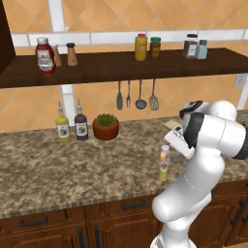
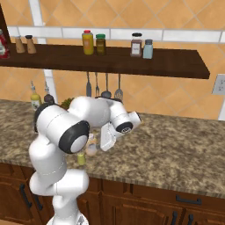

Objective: Put the shaker and condiment bottle from the counter next to their counterparts in the cabinet.

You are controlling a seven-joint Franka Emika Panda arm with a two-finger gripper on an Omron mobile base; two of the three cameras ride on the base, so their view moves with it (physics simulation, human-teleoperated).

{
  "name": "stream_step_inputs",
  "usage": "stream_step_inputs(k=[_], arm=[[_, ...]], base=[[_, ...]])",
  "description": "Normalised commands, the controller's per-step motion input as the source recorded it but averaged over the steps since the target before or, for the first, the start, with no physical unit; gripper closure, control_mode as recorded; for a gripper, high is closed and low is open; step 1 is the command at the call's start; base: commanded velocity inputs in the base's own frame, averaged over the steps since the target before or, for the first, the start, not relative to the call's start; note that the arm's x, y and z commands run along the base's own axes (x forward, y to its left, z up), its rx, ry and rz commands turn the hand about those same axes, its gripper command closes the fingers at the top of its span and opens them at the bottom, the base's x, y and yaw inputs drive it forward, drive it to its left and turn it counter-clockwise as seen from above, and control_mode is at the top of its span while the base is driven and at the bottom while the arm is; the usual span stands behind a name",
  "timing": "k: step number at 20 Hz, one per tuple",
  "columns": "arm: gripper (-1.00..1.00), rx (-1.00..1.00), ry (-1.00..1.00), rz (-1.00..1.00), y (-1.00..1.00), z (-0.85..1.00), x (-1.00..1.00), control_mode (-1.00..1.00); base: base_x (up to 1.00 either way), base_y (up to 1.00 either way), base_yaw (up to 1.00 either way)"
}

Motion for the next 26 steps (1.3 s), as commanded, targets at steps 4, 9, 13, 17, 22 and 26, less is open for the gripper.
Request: stream_step_inputs(k=[4, 9, 13, 17, 22, 26], arm=[[-1.0, 0.11, 0.08, 0.03, 0.11, -0.09, 0.07, -1.0], [-1.0, 0.1, 0.09, 0.03, 0.2, -0.15, 0.02, -1.0], [1.0, 0.1, 0.08, 0.03, 0.28, -0.21, 0.0, -1.0], [1.0, 0.01, 0.04, 0.0, 0.12, -0.07, 0.0, -1.0], [1.0, 0.0, 0.07, -0.2, -0.05, 0.29, 0.01, -1.0], [1.0, 0.0, 0.07, -0.32, -0.34, 0.58, -0.04, -1.0]], base=[[0.0, 0.0, 0.0], [0.0, 0.0, 0.0], [0.0, 0.0, 0.0], [0.0, 0.0, 0.0], [0.0, 0.0, 0.0], [0.0, 0.0, 0.0]])
